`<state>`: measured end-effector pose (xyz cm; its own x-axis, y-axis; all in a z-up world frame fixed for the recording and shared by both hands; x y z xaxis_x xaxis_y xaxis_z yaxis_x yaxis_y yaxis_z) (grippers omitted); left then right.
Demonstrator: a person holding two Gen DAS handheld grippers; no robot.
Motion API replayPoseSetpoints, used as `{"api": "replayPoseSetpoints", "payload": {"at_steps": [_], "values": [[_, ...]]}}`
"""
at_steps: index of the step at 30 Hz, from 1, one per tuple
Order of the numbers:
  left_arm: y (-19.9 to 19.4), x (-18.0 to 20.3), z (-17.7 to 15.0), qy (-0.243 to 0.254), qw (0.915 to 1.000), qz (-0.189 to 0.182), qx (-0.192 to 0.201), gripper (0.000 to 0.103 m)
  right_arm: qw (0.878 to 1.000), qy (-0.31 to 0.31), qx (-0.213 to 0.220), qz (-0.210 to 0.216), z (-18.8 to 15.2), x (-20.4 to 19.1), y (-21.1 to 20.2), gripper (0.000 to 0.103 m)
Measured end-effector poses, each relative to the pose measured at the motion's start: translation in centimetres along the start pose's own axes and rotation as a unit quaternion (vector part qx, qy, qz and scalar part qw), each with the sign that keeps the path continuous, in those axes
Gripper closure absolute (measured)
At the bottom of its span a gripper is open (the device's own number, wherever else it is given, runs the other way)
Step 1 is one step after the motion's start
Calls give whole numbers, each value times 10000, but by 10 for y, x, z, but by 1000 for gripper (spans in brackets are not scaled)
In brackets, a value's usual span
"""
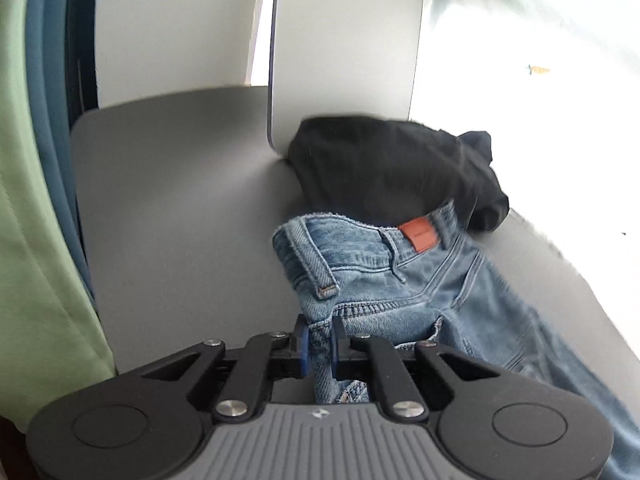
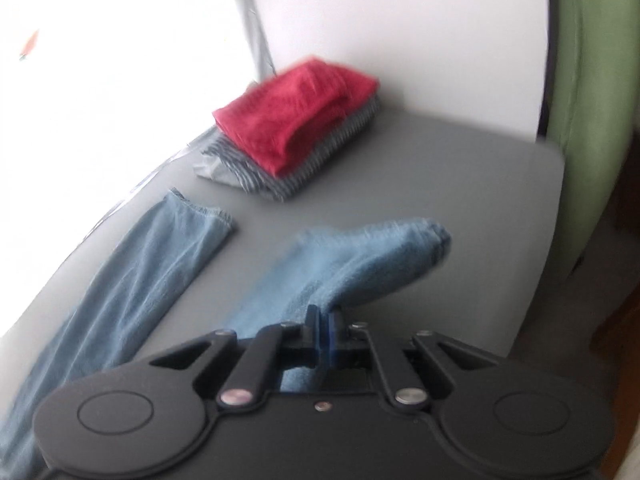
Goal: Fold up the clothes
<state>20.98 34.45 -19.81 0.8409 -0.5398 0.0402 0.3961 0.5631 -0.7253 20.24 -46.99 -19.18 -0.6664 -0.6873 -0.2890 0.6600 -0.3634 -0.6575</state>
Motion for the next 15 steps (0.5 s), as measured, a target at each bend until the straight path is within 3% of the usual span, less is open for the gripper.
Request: {"api": "replayPoseSetpoints", "payload": {"at_steps": [2,6,9,15], "values": [[-8,-1,3,132,9998,98,80,92,9997,-112,-100,-210,-2,10,-4,99],[-10,2,6,-89,9999,82,-82,92,9988,414,-225,-127,2,20,2,99],[-13,14,18,-231,9997,53,-60,92,9991,382,-82,139,20,-4,7,99],[-12,63,62,-453,9979,-132,435,92,9985,115,263,473,79,-60,44,99]]}}
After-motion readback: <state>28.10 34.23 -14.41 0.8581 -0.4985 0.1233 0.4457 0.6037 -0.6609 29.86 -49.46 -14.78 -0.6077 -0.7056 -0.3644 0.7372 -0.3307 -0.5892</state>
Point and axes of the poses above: each gripper's, at about its wrist camera, not at the fingertips, and y roughly the way its jaws point, x to its right, z to its top, the point moved 9 cm from there along y, roughly the way its jaws point, and after that the axes turned 11 degrees about z, right-handed, at the moved point
